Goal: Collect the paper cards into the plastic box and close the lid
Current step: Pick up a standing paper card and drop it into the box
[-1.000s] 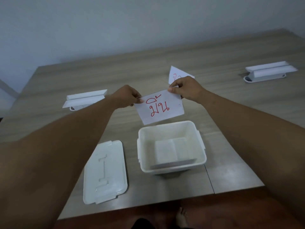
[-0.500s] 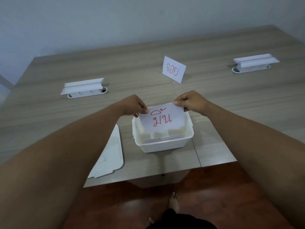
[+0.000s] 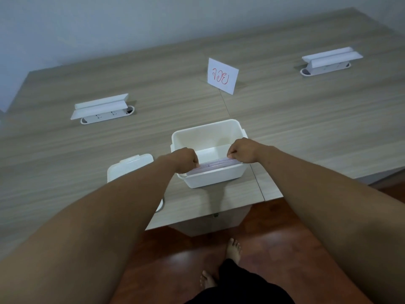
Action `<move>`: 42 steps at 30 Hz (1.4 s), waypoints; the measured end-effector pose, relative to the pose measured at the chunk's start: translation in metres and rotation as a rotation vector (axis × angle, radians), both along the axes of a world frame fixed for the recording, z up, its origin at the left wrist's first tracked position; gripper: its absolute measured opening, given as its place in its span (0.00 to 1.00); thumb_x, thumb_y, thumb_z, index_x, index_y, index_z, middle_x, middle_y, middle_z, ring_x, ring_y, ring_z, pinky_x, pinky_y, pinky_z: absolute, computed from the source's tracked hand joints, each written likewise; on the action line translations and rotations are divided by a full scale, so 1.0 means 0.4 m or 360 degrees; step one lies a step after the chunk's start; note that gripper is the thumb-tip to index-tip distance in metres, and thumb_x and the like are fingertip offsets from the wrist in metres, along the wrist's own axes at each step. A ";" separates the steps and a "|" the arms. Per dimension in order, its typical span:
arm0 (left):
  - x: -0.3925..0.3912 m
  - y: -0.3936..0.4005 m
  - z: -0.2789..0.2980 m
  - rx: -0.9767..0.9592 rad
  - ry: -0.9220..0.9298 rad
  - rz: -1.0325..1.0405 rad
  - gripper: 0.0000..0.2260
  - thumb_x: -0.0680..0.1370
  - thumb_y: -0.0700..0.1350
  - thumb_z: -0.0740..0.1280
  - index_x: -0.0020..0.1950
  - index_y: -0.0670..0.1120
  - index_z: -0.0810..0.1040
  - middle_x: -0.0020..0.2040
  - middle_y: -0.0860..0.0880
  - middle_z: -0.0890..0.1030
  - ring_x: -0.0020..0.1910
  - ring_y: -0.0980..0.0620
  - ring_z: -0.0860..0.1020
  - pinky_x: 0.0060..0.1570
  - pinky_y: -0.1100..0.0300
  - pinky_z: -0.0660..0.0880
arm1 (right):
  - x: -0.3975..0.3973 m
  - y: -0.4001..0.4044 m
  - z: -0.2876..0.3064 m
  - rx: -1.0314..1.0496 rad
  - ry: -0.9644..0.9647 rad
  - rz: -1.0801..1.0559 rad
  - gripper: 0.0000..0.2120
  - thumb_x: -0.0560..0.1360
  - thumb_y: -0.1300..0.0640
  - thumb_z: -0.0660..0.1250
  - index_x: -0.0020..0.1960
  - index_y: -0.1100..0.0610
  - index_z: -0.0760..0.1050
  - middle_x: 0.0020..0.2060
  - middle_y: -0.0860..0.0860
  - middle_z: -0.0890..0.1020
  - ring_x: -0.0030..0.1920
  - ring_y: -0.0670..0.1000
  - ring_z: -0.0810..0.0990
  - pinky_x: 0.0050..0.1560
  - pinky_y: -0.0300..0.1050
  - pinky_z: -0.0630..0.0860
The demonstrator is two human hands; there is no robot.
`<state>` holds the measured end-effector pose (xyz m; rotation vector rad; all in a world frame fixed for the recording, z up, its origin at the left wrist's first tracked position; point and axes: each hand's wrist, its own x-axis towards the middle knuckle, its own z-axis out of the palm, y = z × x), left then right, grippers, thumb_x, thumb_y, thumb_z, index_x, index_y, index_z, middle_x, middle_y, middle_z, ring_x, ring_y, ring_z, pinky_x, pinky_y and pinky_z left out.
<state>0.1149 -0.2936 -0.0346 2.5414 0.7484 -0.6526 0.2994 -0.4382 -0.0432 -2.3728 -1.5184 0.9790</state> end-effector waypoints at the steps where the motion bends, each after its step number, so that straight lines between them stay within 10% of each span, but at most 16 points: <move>1: 0.001 -0.005 0.001 0.0014 0.0030 -0.0021 0.14 0.79 0.48 0.63 0.44 0.39 0.81 0.42 0.45 0.81 0.45 0.46 0.74 0.48 0.56 0.71 | -0.003 -0.001 0.001 -0.0023 -0.0023 0.0004 0.15 0.77 0.54 0.62 0.50 0.65 0.82 0.56 0.57 0.84 0.58 0.57 0.80 0.61 0.50 0.75; 8: 0.033 0.068 0.082 0.0156 -0.0012 -0.0008 0.22 0.81 0.55 0.57 0.58 0.40 0.82 0.62 0.42 0.81 0.61 0.41 0.77 0.61 0.52 0.72 | 0.041 0.000 0.123 0.0153 -0.0191 -0.0113 0.17 0.78 0.50 0.61 0.49 0.62 0.83 0.51 0.54 0.85 0.54 0.55 0.80 0.55 0.47 0.74; 18: 0.315 0.238 0.331 0.0387 -0.0383 0.0020 0.21 0.82 0.55 0.56 0.59 0.40 0.78 0.65 0.41 0.78 0.66 0.40 0.73 0.65 0.52 0.68 | 0.320 0.119 0.266 0.0318 -0.0417 -0.0284 0.15 0.77 0.50 0.62 0.49 0.60 0.82 0.50 0.54 0.84 0.54 0.56 0.80 0.57 0.50 0.76; 23: 0.510 0.319 0.332 0.0479 -0.0273 0.0059 0.26 0.82 0.56 0.55 0.76 0.43 0.64 0.77 0.44 0.66 0.76 0.44 0.63 0.75 0.50 0.60 | 0.501 0.231 0.215 0.0338 -0.0380 -0.0400 0.18 0.76 0.54 0.62 0.63 0.59 0.76 0.64 0.54 0.78 0.64 0.56 0.75 0.65 0.52 0.72; 34: 0.825 0.528 0.130 0.0378 -0.0022 0.0246 0.21 0.84 0.49 0.51 0.72 0.39 0.67 0.73 0.40 0.68 0.71 0.41 0.68 0.69 0.50 0.65 | 0.811 0.592 0.007 0.0373 0.0217 -0.0797 0.26 0.74 0.60 0.63 0.72 0.60 0.65 0.65 0.58 0.76 0.63 0.57 0.76 0.55 0.44 0.73; 42: 0.863 0.598 0.049 0.0407 0.0152 0.0350 0.23 0.84 0.51 0.53 0.76 0.41 0.61 0.76 0.41 0.63 0.74 0.41 0.65 0.72 0.47 0.64 | 0.848 0.741 -0.142 0.0487 0.0242 -0.0895 0.14 0.73 0.64 0.61 0.56 0.63 0.80 0.56 0.59 0.82 0.56 0.60 0.80 0.47 0.43 0.75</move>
